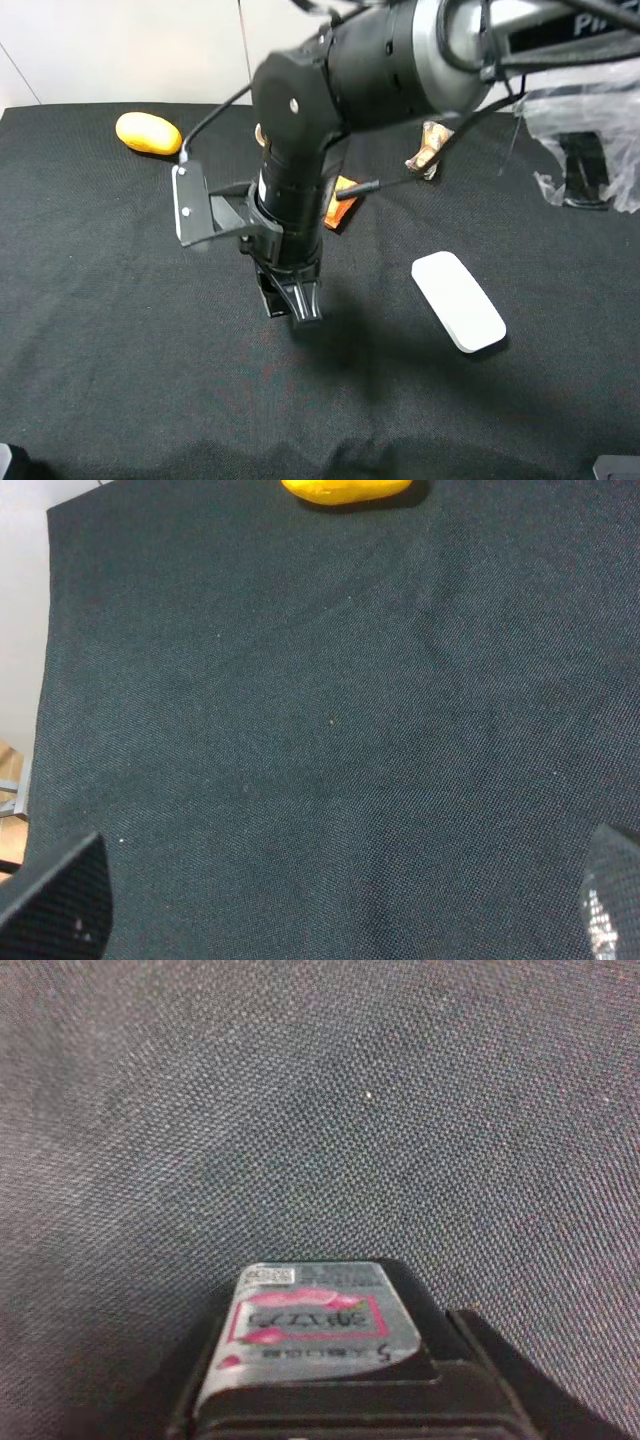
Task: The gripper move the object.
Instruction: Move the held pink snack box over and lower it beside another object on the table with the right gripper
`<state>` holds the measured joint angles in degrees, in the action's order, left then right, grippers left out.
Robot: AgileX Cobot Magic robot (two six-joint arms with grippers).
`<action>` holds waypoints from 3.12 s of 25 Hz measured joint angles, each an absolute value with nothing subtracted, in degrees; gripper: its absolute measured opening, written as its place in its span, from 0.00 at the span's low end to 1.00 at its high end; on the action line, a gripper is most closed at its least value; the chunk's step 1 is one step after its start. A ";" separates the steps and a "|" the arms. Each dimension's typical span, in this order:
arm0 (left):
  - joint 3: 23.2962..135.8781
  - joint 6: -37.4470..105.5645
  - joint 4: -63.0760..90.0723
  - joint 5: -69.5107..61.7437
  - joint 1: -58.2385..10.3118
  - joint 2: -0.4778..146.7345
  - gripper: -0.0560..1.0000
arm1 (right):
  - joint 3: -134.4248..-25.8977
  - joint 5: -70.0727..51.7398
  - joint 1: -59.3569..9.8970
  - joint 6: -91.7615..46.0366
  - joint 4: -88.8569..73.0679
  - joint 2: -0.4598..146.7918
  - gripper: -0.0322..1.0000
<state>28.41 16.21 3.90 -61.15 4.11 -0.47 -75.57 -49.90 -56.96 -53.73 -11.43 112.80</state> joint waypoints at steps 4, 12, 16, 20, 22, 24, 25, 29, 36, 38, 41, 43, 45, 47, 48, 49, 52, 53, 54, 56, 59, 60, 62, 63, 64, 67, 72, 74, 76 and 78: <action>28.41 16.21 3.90 -61.15 4.11 -0.47 0.99 | -78.72 -54.12 -56.96 -51.22 -11.65 111.53 0.36; 28.41 16.21 3.90 -61.15 4.11 -0.47 0.99 | -83.47 -63.15 -56.96 -44.06 -11.56 109.12 0.36; 28.41 16.21 3.90 -61.15 4.11 -0.47 0.99 | -84.11 -65.83 -56.96 -40.91 -10.97 107.80 0.36; 28.41 16.21 3.90 -61.15 4.11 -0.47 0.99 | -84.17 -66.88 -56.96 -38.00 -9.83 105.28 0.36; 28.41 16.21 3.90 -61.15 4.11 -0.47 0.99 | -84.24 -67.78 -56.46 -36.27 -9.82 103.93 0.36; 28.41 16.21 3.90 -61.15 4.11 -0.47 0.99 | -84.78 -69.10 -55.45 -34.57 -9.85 102.99 0.36; 28.41 16.21 3.90 -61.15 4.11 -0.47 0.99 | -85.16 -69.45 -54.78 -33.68 -9.80 102.77 0.36; 28.41 16.21 3.90 -61.15 4.11 -0.47 0.99 | -86.37 -69.81 -51.65 -30.82 -9.86 101.92 0.36; 28.41 16.21 3.90 -61.15 4.11 -0.47 0.99 | -86.84 -69.88 -44.50 -25.26 -9.86 100.61 0.36; 28.41 16.21 3.90 -61.15 4.11 -0.47 0.99 | -86.84 -69.88 -42.38 -24.16 -9.86 100.61 0.36; 28.41 16.21 3.90 -61.15 4.11 -0.47 0.99 | -86.84 -69.74 -39.09 -22.36 -9.33 100.61 0.36; 28.41 16.21 3.90 -61.15 4.11 -0.47 0.99 | -86.84 -69.15 -37.21 -20.89 -8.40 100.61 0.36; 28.41 16.21 3.90 -61.15 4.11 -0.47 0.99 | -86.84 -68.24 -35.29 -19.05 -7.30 100.61 0.36; 28.41 16.21 3.90 -61.15 4.11 -0.47 0.99 | -86.84 -67.32 -33.58 -17.36 -5.78 100.61 0.36; 28.41 16.21 3.90 -61.15 4.11 -0.47 0.99 | -86.84 -66.82 -32.70 -16.50 -4.97 100.61 0.36; 28.41 16.21 3.90 -61.15 4.11 -0.47 0.99 | -86.84 -66.30 -31.98 -15.74 -4.34 100.61 0.36; 28.41 16.21 3.90 -61.15 4.11 -0.47 0.99 | -86.84 -64.56 -29.59 -13.69 -3.22 100.61 0.36; 28.41 16.21 3.90 -61.15 4.11 -0.47 0.99 | -86.84 -63.93 -28.94 -13.29 -3.17 100.61 0.36; 28.41 16.21 3.90 -61.15 4.11 -0.47 0.99 | -86.84 -63.48 -28.20 -13.10 -3.15 100.61 0.36; 28.41 16.21 3.90 -61.15 4.11 -0.47 0.99 | -86.84 -62.88 -26.80 -12.80 -3.15 100.66 0.36; 28.41 16.21 3.90 -61.15 4.11 -0.47 0.99 | -86.84 -62.13 -24.49 -11.86 -3.15 101.29 0.36; 28.41 16.21 3.90 -61.15 4.11 -0.47 0.99 | -86.84 -61.58 -23.92 -11.76 -3.15 101.51 0.36; 28.41 16.21 3.90 -61.15 4.11 -0.47 0.99 | -86.84 -60.24 -22.59 -11.42 -3.09 102.26 0.36; 28.41 16.21 3.90 -61.15 4.11 -0.47 0.99 | -86.84 -59.62 -22.09 -11.18 -3.10 102.56 0.36; 28.41 16.21 3.90 -61.15 4.11 -0.47 0.99 | -86.84 -58.95 -21.43 -10.90 -3.10 102.82 0.36; 28.41 16.21 3.90 -61.15 4.11 -0.47 0.99 | -86.84 -56.52 -19.19 -10.25 -3.10 103.69 0.36; 28.41 16.21 3.90 -61.15 4.11 -0.47 0.99 | -86.84 -53.46 -15.03 -9.21 -3.08 105.77 0.36; 28.41 16.21 3.90 -61.15 4.11 -0.47 0.99 | -86.98 -53.03 -13.78 -9.15 -3.04 106.93 0.36; 28.41 16.21 3.90 -61.15 4.11 -0.47 0.99 | -87.06 -51.58 -12.66 -8.90 -3.04 108.13 0.36; 28.41 16.21 3.90 -61.15 4.11 -0.47 0.99 | -87.05 -50.18 -11.61 -8.32 -3.04 109.03 0.36</action>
<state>28.41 16.21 3.90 -61.15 4.11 -0.47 -87.05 -50.18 -11.61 -8.32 -3.04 109.03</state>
